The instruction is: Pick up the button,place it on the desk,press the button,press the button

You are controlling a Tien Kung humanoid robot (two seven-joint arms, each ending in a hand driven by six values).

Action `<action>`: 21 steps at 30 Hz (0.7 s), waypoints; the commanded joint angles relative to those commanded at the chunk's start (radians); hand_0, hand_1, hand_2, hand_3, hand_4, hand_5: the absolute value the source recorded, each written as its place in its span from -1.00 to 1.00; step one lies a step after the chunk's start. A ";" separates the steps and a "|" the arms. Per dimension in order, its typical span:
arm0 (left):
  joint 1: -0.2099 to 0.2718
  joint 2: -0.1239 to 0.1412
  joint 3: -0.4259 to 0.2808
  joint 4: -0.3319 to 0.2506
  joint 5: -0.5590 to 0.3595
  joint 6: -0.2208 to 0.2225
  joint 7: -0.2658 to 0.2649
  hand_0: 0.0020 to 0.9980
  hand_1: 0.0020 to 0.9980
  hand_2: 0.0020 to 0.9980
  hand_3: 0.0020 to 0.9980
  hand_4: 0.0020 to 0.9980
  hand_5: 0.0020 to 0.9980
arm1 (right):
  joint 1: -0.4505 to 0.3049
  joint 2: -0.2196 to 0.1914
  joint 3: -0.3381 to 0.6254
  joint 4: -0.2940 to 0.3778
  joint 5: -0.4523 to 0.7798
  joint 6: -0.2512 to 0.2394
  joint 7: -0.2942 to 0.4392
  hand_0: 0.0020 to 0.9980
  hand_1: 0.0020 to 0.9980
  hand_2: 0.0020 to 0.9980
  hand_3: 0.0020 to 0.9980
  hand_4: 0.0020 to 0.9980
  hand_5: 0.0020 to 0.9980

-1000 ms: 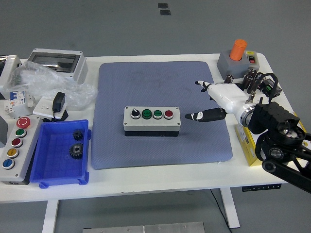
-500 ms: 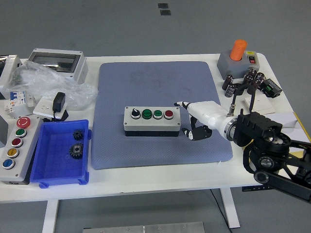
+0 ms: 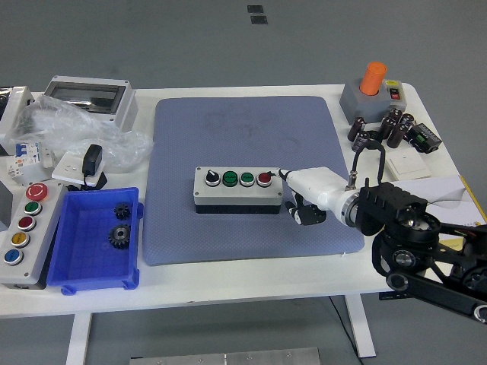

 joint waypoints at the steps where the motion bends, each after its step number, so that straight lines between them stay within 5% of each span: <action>1: 0.000 0.000 -0.001 0.000 0.001 0.000 0.000 0.15 0.23 0.15 0.24 0.46 -0.50 | 0.001 0.002 -0.002 -0.002 0.000 0.000 -0.001 -0.10 -0.02 -0.52 0.90 -0.19 -1.00; 21: -0.002 0.000 -0.003 -0.001 0.004 0.003 0.003 0.15 0.23 0.15 0.24 0.46 -0.48 | 0.038 0.030 -0.057 -0.040 0.009 -0.015 0.001 -0.16 -0.03 -0.52 0.88 -0.20 -1.00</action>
